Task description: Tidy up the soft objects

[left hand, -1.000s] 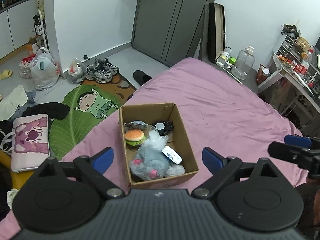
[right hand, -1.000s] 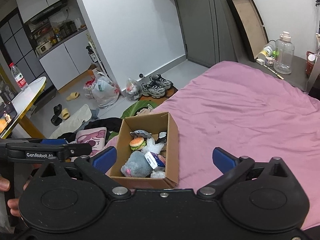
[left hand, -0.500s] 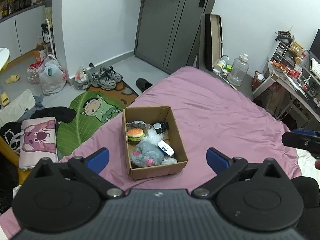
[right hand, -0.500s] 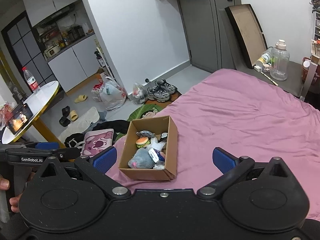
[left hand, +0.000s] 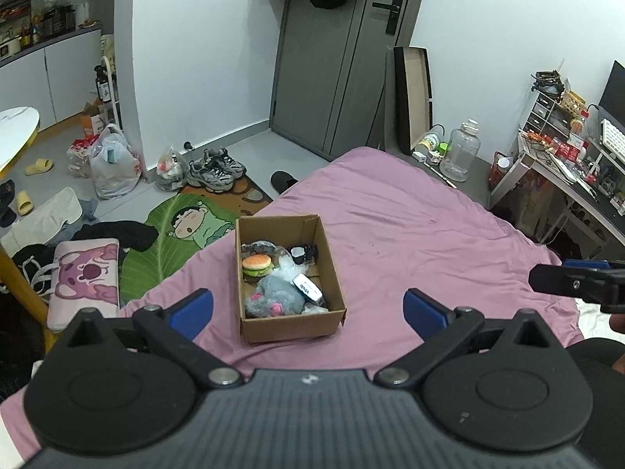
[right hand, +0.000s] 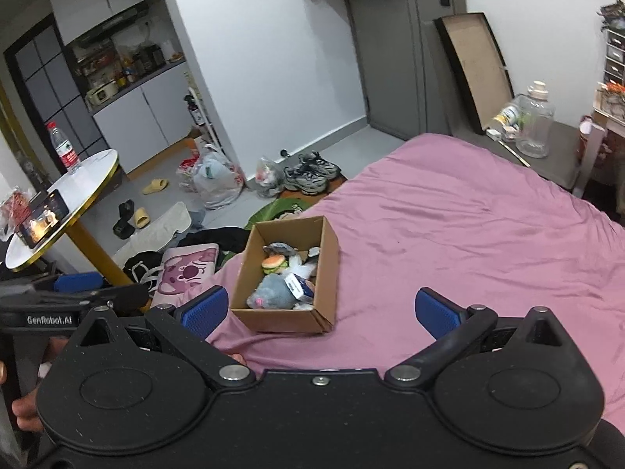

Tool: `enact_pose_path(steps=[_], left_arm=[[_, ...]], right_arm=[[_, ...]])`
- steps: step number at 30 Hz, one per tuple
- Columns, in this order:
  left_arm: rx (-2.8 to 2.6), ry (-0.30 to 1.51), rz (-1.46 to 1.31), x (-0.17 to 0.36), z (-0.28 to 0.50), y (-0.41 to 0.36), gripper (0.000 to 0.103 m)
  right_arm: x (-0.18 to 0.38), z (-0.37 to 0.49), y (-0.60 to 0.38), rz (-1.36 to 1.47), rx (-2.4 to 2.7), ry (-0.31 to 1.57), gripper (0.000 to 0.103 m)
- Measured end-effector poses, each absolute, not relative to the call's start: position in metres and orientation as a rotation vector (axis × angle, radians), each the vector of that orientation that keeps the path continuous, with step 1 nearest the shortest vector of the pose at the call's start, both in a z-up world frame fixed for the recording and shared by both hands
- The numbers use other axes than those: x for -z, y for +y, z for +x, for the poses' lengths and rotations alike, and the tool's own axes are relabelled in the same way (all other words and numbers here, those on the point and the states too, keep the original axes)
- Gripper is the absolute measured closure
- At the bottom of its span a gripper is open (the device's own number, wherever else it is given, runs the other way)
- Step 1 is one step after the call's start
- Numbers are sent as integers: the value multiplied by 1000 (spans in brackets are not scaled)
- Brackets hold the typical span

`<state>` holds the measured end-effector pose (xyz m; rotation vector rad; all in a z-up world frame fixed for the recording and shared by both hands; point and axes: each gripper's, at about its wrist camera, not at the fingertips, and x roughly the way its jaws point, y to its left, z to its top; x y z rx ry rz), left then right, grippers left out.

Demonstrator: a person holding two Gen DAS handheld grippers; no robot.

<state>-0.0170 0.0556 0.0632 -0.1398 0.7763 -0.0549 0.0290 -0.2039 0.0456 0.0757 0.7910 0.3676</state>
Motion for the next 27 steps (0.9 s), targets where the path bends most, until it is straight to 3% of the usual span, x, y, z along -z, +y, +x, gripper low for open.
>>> enact_pose_path(steps=[27], left_arm=[[53, 746, -127, -55, -30, 5, 0]], right_arm=[[-38, 11, -215, 66, -387, 794, 0]])
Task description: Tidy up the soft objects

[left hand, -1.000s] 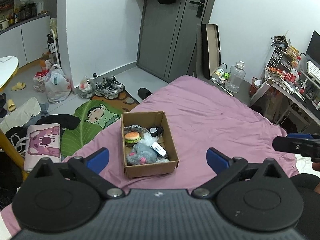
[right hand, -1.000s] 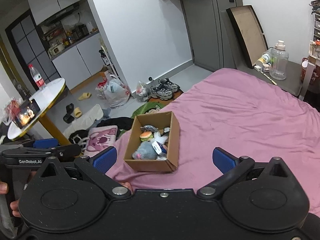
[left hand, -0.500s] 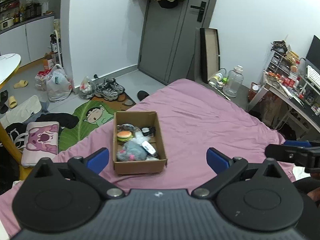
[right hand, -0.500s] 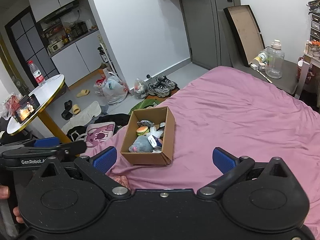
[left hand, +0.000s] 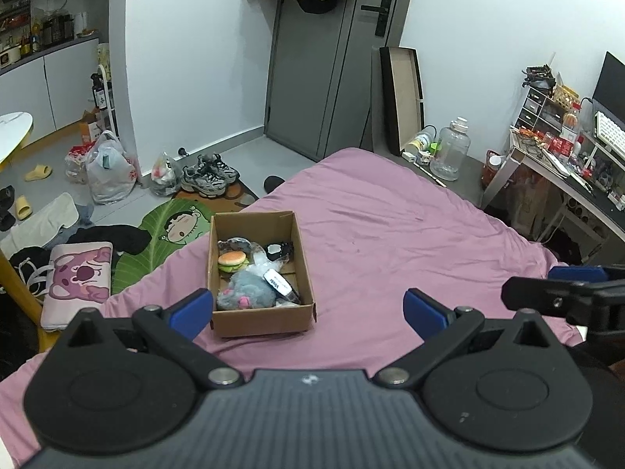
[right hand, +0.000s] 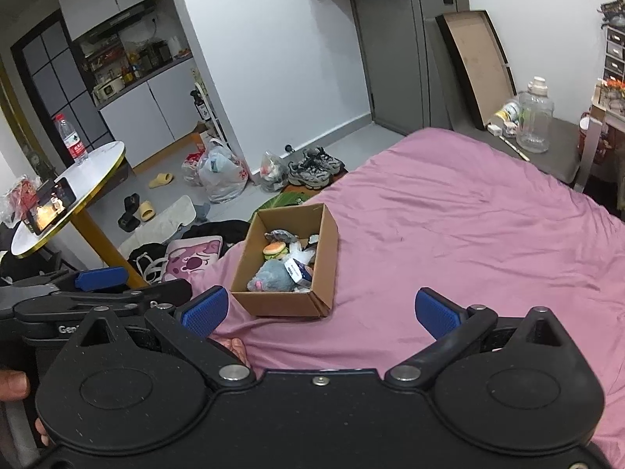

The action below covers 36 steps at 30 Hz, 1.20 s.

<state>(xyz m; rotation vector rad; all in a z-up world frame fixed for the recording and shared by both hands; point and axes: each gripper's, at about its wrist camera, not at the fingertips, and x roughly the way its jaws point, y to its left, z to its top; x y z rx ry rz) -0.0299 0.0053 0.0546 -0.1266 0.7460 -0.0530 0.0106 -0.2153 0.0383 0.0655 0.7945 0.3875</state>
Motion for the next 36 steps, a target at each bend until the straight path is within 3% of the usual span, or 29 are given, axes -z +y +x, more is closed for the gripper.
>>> enact_pose_path(steps=[36], left_arm=[[51, 747, -126, -52, -27, 2, 0]], right_arm=[[-27, 17, -225, 78, -415, 808, 0]])
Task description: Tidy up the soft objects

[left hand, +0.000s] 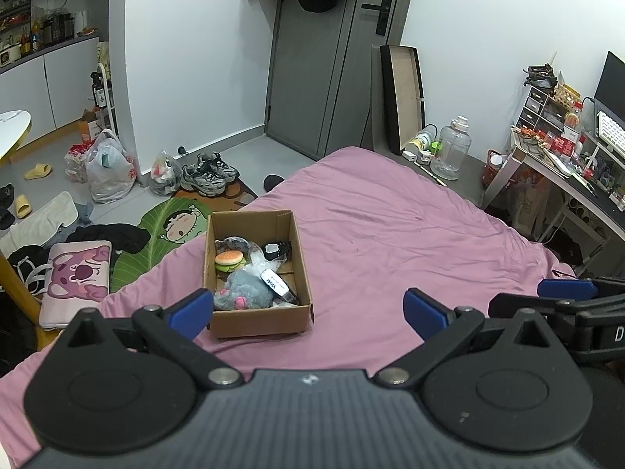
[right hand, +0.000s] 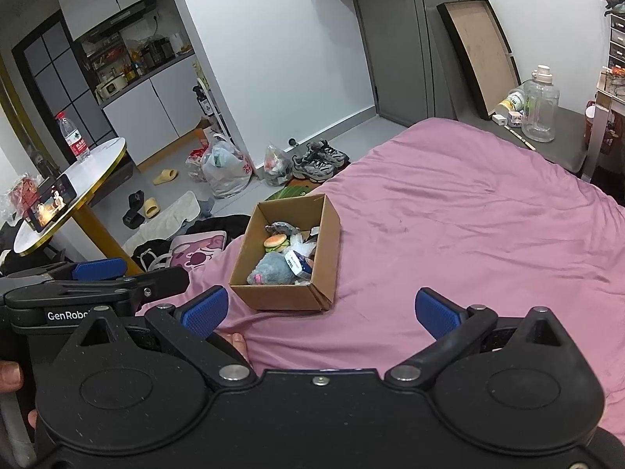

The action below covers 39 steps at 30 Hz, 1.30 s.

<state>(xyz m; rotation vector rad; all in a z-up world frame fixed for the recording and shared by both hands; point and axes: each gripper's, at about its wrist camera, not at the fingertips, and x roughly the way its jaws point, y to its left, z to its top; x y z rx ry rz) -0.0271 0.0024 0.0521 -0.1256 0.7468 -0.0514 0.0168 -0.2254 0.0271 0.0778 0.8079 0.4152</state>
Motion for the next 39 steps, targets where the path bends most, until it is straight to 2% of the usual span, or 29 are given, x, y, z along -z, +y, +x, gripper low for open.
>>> enact_pose_path(steps=[39], left_arm=[[37, 747, -123, -52, -26, 5, 0]], right_arm=[[-23, 17, -229, 113, -421, 818, 0]])
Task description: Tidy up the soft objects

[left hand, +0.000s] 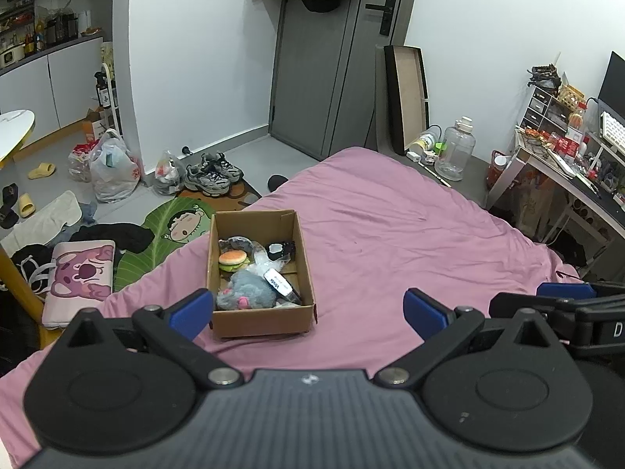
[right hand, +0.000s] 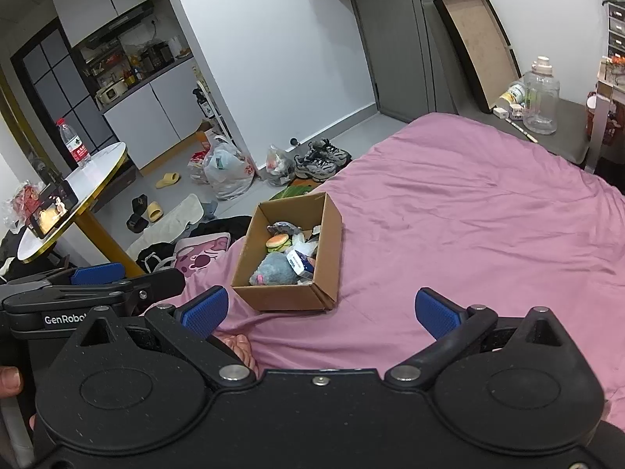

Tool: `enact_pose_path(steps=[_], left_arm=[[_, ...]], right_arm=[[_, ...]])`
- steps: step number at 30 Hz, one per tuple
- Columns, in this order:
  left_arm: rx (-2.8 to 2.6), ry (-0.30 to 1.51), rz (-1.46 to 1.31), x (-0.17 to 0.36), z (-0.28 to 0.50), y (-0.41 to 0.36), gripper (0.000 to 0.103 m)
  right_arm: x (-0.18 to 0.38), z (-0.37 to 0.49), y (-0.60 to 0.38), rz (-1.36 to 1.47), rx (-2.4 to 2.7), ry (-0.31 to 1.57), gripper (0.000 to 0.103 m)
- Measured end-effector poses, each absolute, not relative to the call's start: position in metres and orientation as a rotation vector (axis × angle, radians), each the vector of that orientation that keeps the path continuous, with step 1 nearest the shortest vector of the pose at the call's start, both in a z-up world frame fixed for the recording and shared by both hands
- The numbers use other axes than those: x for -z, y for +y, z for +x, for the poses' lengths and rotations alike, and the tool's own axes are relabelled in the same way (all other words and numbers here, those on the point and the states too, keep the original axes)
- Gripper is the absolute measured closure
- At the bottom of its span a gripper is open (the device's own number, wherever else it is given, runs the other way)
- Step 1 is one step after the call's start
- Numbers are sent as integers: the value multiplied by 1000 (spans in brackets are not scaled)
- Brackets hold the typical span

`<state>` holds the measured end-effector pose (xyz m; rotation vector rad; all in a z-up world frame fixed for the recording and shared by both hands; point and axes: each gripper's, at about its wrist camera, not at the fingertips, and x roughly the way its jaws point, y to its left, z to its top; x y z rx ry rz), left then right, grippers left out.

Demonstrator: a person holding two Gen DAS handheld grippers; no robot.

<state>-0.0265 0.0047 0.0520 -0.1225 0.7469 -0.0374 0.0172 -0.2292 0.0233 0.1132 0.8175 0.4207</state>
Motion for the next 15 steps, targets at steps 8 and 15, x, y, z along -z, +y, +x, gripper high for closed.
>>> enact_pose_path(steps=[8, 15], left_arm=[[35, 745, -115, -51, -27, 4, 0], [36, 751, -103, -50, -24, -1, 0]], right_arm=[[-20, 20, -233, 128, -429, 819, 0], [-19, 21, -237, 134, -447, 818, 0]])
